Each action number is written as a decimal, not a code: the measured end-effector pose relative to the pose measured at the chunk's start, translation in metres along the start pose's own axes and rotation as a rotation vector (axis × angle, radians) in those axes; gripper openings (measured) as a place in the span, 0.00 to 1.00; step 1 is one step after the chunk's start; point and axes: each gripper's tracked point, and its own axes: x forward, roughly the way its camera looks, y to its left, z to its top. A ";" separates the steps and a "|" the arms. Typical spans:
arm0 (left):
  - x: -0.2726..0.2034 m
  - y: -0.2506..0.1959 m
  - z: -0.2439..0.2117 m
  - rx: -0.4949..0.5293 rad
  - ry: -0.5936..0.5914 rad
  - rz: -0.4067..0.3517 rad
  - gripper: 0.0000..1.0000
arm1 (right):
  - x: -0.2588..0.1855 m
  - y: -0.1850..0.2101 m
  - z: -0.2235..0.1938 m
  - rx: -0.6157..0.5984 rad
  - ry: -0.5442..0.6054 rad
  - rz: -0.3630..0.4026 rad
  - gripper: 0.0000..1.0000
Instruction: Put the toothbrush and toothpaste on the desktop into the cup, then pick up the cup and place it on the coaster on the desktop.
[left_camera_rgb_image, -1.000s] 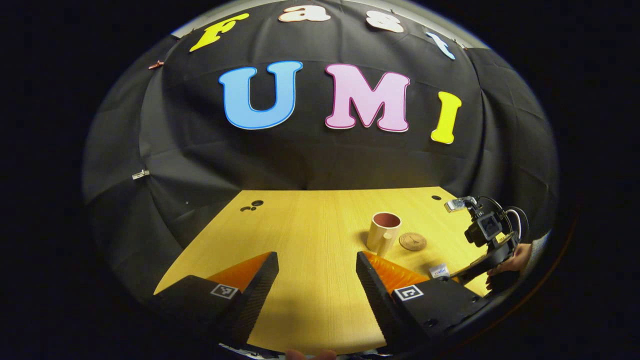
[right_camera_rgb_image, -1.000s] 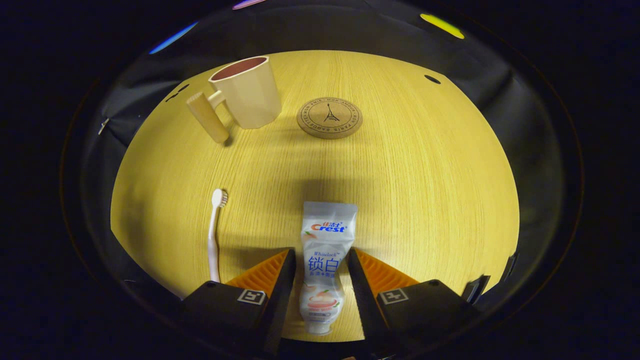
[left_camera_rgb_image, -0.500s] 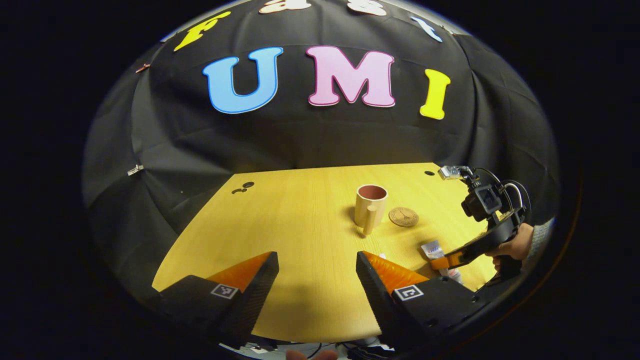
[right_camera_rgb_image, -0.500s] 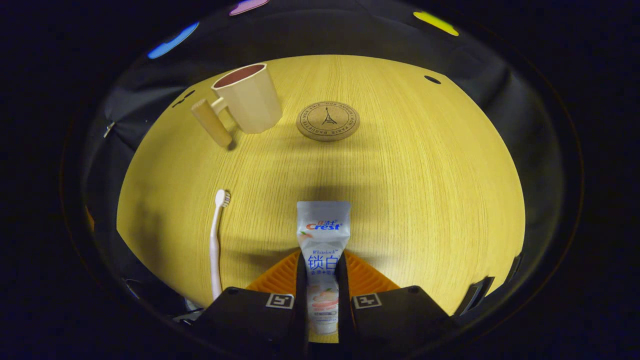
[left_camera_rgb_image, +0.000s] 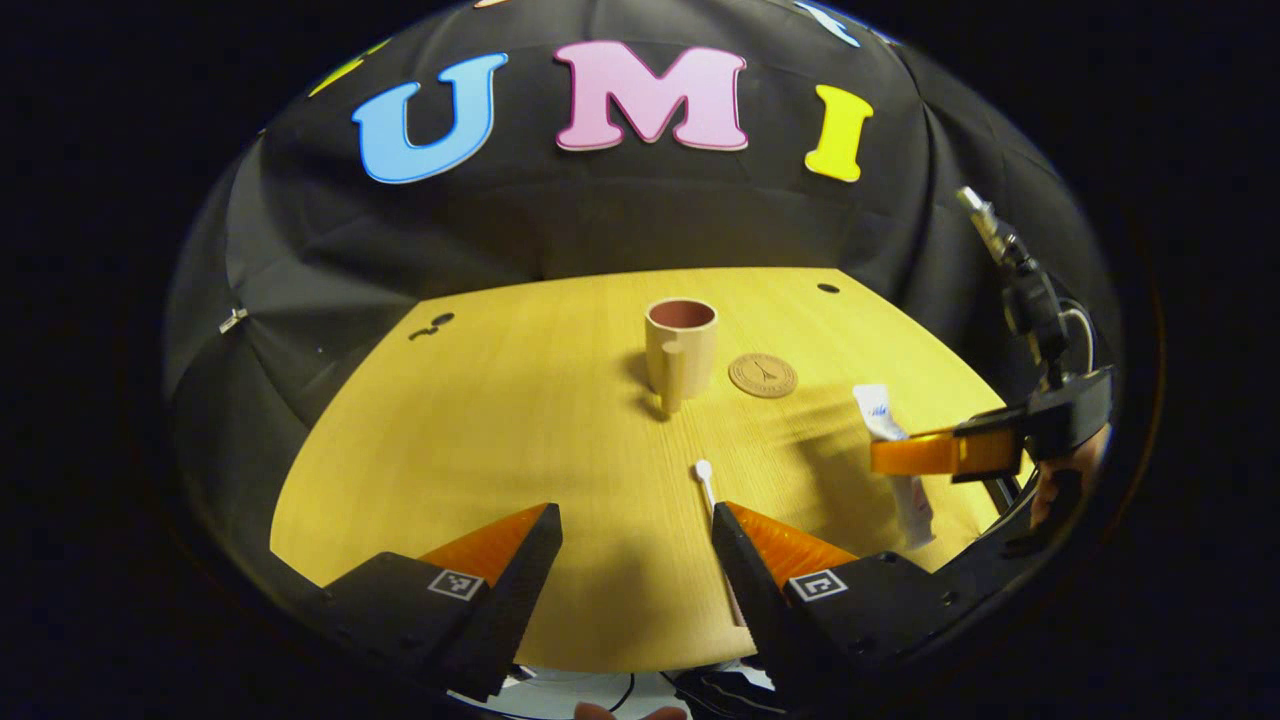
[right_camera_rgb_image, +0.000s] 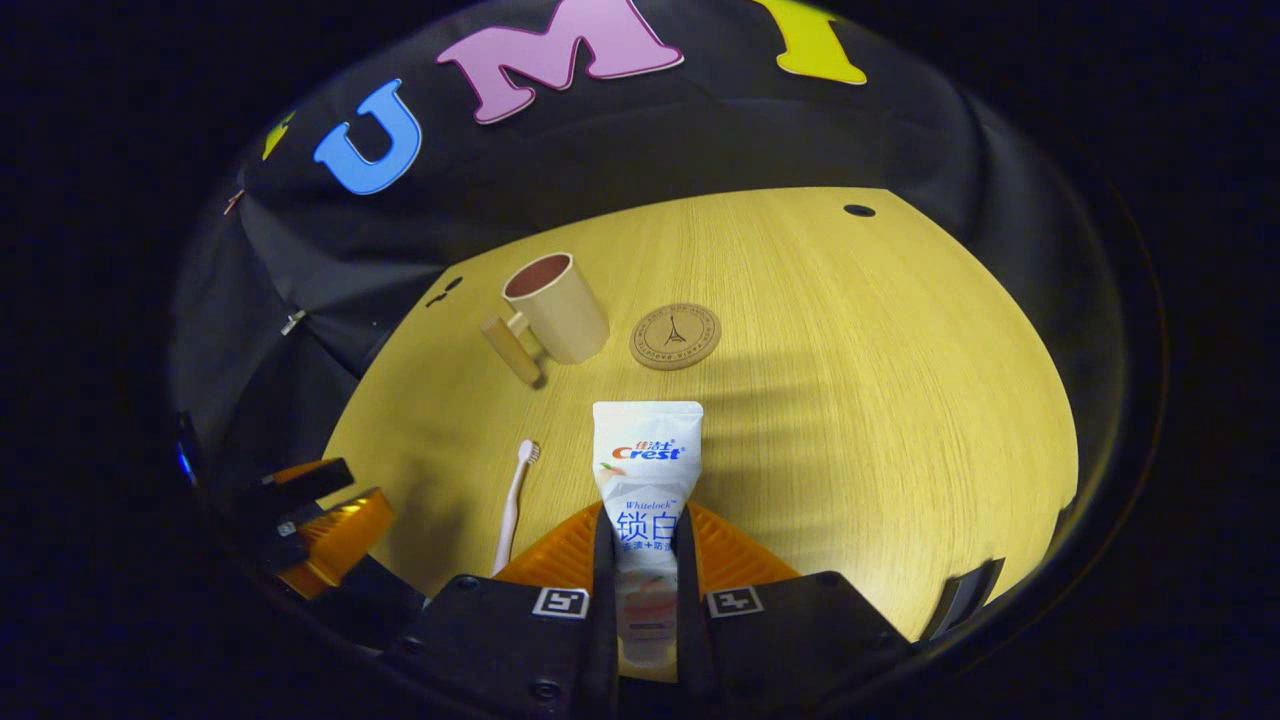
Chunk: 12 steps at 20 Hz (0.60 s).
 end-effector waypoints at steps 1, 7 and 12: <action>0.008 -0.006 -0.002 0.000 0.017 -0.004 0.95 | -0.005 -0.002 0.004 0.002 -0.012 0.011 0.28; 0.052 -0.038 -0.015 -0.004 0.118 -0.014 0.90 | -0.028 -0.029 0.027 0.005 -0.051 0.035 0.28; 0.075 -0.040 -0.032 -0.065 0.215 0.027 0.84 | -0.030 -0.047 0.035 0.013 -0.042 0.047 0.27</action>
